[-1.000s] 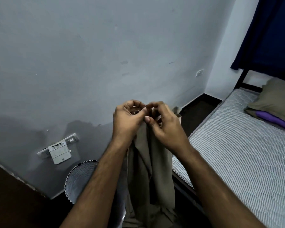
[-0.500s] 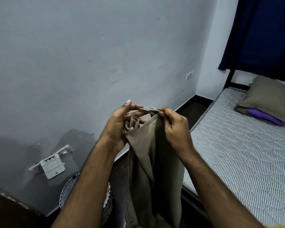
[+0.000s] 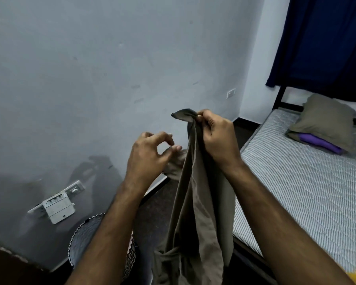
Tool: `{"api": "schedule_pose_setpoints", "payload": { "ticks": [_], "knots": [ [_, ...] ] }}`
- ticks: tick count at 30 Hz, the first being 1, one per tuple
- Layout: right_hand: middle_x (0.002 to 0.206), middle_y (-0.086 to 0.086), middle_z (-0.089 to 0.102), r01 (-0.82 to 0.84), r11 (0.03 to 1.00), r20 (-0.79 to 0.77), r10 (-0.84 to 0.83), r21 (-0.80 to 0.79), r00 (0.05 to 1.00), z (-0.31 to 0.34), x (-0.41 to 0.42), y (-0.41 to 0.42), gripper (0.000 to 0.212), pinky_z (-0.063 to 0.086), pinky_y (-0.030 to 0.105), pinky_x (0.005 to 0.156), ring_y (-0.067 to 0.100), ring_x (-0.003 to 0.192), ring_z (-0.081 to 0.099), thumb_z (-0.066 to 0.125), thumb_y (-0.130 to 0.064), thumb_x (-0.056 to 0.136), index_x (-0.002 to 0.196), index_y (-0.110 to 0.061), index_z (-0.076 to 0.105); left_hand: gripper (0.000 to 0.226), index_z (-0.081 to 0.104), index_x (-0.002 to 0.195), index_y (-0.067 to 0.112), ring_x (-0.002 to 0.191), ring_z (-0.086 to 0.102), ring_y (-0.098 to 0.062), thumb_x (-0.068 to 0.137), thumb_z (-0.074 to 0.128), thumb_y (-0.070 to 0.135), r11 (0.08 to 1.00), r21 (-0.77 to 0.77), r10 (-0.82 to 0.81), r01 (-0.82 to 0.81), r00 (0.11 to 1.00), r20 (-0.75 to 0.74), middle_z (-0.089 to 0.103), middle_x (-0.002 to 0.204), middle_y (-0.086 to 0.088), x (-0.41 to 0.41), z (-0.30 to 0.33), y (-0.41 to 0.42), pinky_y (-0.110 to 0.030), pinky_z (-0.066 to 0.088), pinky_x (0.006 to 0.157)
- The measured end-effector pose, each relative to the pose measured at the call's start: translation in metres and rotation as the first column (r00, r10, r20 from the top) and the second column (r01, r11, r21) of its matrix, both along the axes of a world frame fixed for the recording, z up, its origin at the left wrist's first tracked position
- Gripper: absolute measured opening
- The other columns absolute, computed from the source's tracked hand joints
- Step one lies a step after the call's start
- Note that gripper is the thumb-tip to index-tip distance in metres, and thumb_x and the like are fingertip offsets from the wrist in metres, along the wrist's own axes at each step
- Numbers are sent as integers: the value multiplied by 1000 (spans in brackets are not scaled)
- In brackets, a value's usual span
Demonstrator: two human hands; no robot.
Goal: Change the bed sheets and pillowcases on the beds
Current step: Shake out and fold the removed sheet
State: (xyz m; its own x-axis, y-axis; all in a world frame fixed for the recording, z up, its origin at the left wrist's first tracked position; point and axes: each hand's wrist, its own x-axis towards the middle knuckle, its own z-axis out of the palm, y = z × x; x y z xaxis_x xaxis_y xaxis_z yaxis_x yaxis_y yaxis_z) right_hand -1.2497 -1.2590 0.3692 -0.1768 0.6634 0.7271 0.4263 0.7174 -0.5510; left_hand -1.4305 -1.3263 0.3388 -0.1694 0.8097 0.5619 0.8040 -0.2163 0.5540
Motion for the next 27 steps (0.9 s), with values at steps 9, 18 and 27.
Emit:
{"api": "schedule_pose_setpoints", "payload": {
  "ticks": [9, 18, 27],
  "knots": [
    [96, -8, 73, -345, 936, 35, 348, -65, 937, 9, -14, -2, 23, 53, 27, 81, 5, 92, 68, 56, 1, 95, 105, -13, 71, 59, 47, 140, 8, 126, 61, -29, 87, 73, 15, 888, 156, -399, 432, 556, 729, 62, 133, -19, 35, 20, 9, -48, 47, 109],
    [94, -1, 53, 18, 997, -253, -37, -78, 967, -15, -19, -17, 20, 43, 24, 72, 12, 77, 51, 66, -5, 90, 94, -18, 51, 36, 77, 96, 28, 105, 70, -25, 92, 53, 2, 958, 155, -280, 242, 655, 702, 76, 103, 2, 56, 15, 30, -49, 52, 103],
    [116, 3, 56, 32, 973, -59, -47, -227, 997, -58, -22, -43, 35, 45, 21, 85, 11, 104, 56, 57, -35, 98, 122, -11, 46, 19, 68, 99, 12, 86, 68, -16, 103, 54, 23, 978, 197, -197, 70, 618, 761, 70, 92, 4, 59, 41, 54, -42, 57, 85]
  ]
}}
